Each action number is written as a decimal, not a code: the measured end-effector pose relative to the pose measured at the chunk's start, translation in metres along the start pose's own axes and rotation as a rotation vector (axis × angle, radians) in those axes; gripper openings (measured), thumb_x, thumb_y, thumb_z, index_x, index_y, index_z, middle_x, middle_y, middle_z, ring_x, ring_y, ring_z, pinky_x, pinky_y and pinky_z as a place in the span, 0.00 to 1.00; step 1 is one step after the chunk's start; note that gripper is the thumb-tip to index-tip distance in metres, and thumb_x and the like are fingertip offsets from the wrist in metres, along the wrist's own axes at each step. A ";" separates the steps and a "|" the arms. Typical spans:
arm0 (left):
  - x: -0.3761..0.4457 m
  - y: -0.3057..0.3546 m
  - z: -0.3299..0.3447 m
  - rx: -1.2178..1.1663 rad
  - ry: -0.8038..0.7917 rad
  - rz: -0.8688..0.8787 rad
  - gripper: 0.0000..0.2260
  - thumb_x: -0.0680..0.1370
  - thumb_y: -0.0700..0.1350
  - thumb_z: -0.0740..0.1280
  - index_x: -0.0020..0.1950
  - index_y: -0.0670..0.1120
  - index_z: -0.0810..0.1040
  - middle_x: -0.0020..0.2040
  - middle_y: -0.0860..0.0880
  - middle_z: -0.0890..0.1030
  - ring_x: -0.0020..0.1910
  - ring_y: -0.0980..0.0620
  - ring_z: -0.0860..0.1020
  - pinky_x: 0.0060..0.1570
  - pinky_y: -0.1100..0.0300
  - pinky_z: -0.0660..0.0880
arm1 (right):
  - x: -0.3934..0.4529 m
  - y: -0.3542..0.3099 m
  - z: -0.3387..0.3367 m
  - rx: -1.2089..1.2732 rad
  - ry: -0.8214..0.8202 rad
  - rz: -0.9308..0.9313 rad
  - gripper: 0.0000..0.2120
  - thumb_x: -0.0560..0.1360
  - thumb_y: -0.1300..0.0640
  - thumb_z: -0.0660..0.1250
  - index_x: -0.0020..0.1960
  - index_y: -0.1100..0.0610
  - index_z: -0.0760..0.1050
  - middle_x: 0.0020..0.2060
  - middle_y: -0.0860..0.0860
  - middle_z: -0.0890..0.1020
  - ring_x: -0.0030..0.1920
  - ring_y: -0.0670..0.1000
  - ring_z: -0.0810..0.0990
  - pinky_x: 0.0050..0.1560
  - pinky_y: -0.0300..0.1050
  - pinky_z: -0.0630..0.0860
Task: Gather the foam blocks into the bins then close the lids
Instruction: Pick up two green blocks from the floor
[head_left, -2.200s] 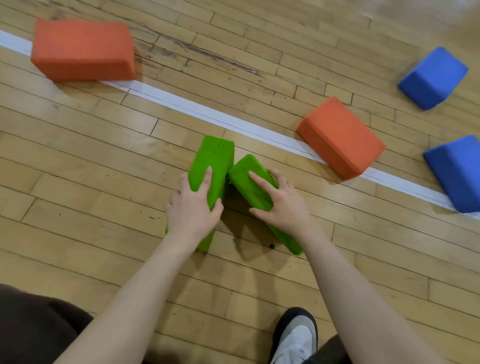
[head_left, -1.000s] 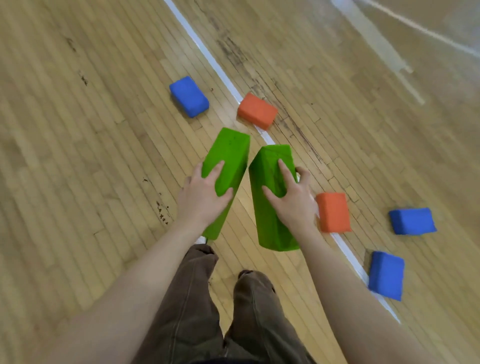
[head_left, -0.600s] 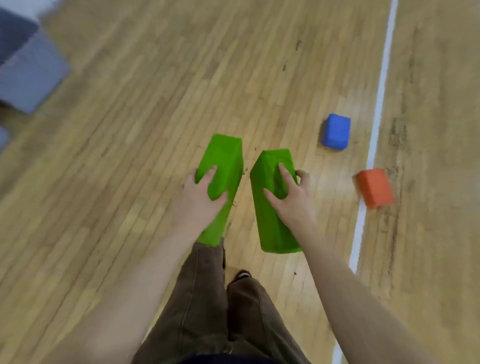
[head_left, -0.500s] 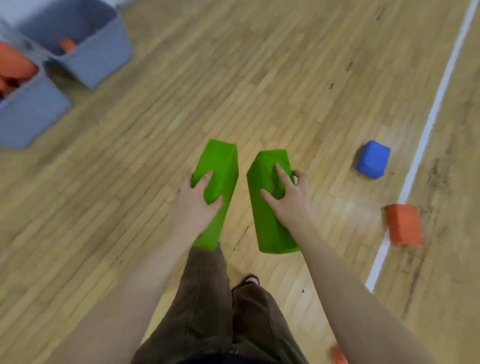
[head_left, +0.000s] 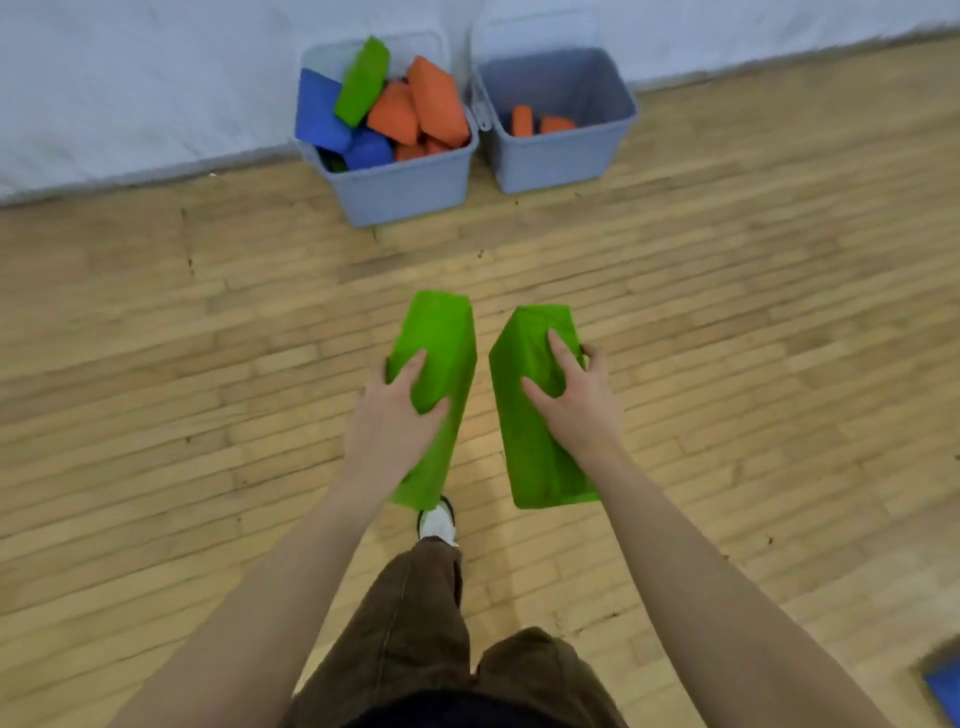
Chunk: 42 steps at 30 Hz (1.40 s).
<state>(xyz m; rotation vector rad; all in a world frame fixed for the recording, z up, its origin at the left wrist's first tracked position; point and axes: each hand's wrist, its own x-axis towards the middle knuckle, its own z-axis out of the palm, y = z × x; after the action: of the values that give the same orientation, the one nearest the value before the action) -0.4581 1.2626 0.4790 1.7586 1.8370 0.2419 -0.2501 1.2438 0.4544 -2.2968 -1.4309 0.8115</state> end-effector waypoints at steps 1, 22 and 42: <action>0.017 0.001 -0.012 0.003 0.012 0.005 0.29 0.74 0.60 0.64 0.73 0.61 0.59 0.71 0.44 0.63 0.64 0.41 0.70 0.57 0.47 0.73 | 0.014 -0.015 0.003 -0.010 -0.005 -0.010 0.33 0.74 0.38 0.64 0.74 0.38 0.52 0.73 0.50 0.54 0.67 0.57 0.68 0.58 0.56 0.75; 0.433 0.161 -0.067 -0.098 0.021 0.142 0.28 0.73 0.54 0.69 0.72 0.56 0.65 0.72 0.43 0.63 0.69 0.43 0.65 0.63 0.49 0.68 | 0.407 -0.100 -0.084 0.021 0.075 0.098 0.33 0.73 0.38 0.64 0.74 0.39 0.55 0.72 0.52 0.56 0.64 0.57 0.71 0.54 0.54 0.76; 0.838 0.245 -0.072 -0.067 -0.017 -0.072 0.29 0.72 0.56 0.69 0.72 0.57 0.66 0.71 0.44 0.63 0.66 0.39 0.69 0.58 0.44 0.72 | 0.844 -0.221 -0.133 0.005 0.015 -0.003 0.33 0.73 0.43 0.68 0.74 0.42 0.59 0.69 0.52 0.59 0.65 0.55 0.69 0.55 0.55 0.75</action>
<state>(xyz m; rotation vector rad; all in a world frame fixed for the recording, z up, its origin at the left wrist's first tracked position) -0.2560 2.1131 0.4282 1.6419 1.8550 0.2565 -0.0402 2.1004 0.4266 -2.2913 -1.4241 0.7947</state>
